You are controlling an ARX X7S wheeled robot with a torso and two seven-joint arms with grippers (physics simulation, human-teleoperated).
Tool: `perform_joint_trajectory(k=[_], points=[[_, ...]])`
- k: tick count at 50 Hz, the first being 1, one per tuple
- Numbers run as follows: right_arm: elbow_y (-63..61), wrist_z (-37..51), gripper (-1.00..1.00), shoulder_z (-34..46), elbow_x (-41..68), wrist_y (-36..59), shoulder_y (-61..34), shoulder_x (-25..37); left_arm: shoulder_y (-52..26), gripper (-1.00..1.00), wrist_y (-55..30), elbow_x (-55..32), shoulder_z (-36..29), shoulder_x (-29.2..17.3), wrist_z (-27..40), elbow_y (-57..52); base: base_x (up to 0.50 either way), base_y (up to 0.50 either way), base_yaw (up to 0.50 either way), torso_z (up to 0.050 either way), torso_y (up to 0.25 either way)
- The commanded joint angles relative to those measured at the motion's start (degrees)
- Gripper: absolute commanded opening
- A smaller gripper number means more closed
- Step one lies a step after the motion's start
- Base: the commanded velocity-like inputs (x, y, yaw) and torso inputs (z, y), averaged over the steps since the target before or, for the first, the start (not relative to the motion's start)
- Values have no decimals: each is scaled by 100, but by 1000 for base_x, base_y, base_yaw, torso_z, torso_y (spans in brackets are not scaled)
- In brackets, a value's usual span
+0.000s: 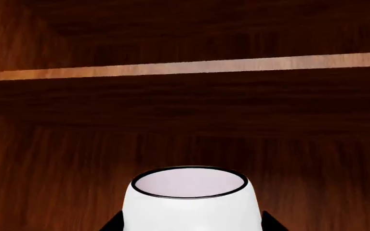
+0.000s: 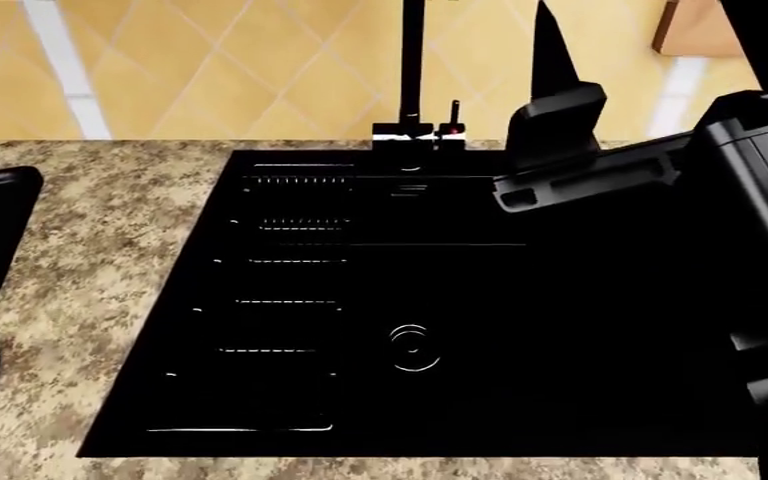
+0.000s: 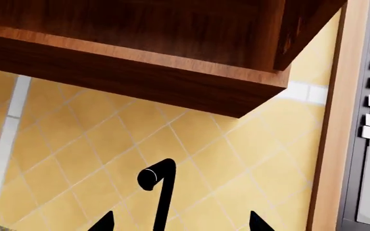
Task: Pick the kettle from the counter and place it on the tray. Then pick the mug from the cabinet and place it on the tray. Then close the cabinet doors.
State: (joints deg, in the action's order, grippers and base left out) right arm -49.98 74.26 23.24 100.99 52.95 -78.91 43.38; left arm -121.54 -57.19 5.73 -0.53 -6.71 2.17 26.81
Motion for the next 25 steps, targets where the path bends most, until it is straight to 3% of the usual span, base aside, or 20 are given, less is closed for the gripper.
perform_joint_trajectory(k=[1, 8, 11, 13, 14, 16, 17, 21, 25], points=[[-225, 267, 100, -43, 226, -185, 109, 71, -72, -100, -930, -220, 75, -138, -258, -1310, -414, 0, 0, 0, 0], [-455, 385, 100, -113, 300, -317, 294, 167, 585, -100, -2423, -423, 260, -277, -618, -3509, -415, 0, 0, 0, 0], [-596, 393, 100, -178, 246, -382, 452, 206, 1044, -100, -3215, -540, 444, -328, -797, -4664, -46, 0, 0, 0, 0], [-686, 426, 100, -218, 236, -433, 557, 238, 1392, -100, -3280, -658, 573, -355, -873, -4982, 0, 0, 0, 0, 0], [-769, 446, 100, -248, 219, -463, 645, 265, 1687, -100, -3280, -1214, 700, -479, -540, -5182, 0, 0, 0, 0, 0], [-890, 443, 100, -327, 144, -514, 846, 324, 2218, -100, -3279, -2933, 1335, -1406, 1179, -5356, 0, 0, 0, 0, 0], [-937, 435, 100, -372, 112, -532, 932, 345, 2420, -100, -3275, -3792, 1512, -1633, 2038, -5413, 0, 0, 0, 0, 0], [-999, 462, 100, -832, 128, -200, 1333, 104, 3307, -100, -3151, -7230, 2030, -1987, 5462, -5746, 0, 0, 0, 0, 0], [-998, 766, 100, -1945, 654, 1037, 1757, -718, 4322, -100, -2805, -10668, 2373, -2259, 6085, -6250, 0, 0, 0, 0, 0]])
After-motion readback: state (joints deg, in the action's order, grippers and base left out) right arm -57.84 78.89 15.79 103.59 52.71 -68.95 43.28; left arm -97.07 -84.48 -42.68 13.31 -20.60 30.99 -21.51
